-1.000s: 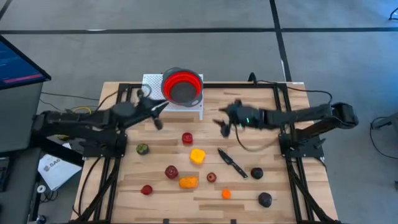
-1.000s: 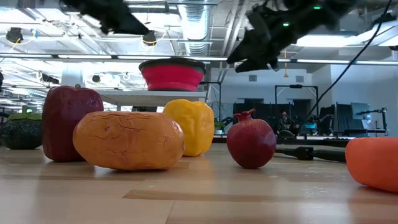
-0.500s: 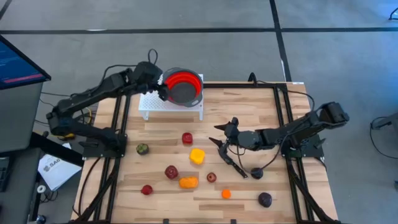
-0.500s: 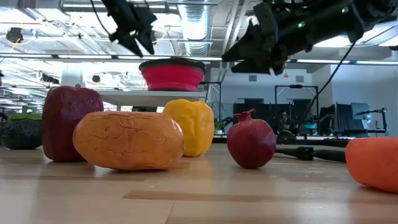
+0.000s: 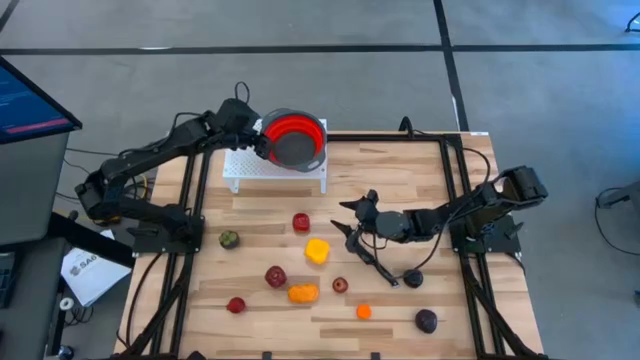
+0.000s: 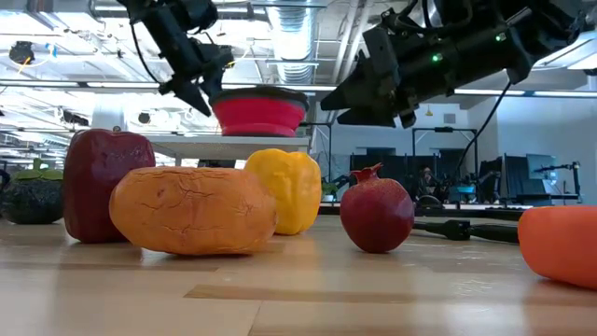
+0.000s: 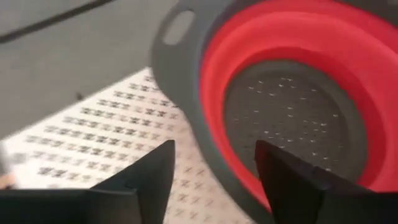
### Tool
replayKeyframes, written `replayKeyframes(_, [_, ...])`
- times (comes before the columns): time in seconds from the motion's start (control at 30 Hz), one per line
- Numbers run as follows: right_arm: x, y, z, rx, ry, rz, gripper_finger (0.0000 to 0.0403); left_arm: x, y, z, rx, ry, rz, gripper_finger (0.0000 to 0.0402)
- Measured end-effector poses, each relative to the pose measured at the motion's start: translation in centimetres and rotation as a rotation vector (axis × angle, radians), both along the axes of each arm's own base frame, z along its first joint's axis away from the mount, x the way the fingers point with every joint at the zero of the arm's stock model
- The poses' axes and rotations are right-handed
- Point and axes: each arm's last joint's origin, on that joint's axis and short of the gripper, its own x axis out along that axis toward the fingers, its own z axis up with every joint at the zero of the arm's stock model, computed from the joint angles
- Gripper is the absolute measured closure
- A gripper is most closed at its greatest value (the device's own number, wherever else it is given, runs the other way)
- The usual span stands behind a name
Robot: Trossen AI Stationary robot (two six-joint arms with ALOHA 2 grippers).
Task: Pick & Place Fruit
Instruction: Put the red strainer bowl on the shelf
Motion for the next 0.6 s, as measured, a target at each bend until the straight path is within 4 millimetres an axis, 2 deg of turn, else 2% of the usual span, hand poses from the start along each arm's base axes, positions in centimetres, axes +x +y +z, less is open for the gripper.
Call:
replayKeyframes(0.2, [-0.01,0.05,0.11,0.003,-0.007,0.002,0.0117,0.09,0.10,-0.60,0.002,-0.017,-0.002,0.0257])
replayKeyframes(0.5, [0.10,-0.16,0.36,0.010,-0.034,-0.004,0.0117,-0.11,0.23,-0.37,0.010,-0.031,-0.001,0.0368])
replayKeyframes(0.6, [0.13,-0.15,0.52,0.014,-0.049,-0.002,0.0117,-0.71,0.28,0.12,0.013,-0.053,0.004,0.0381])
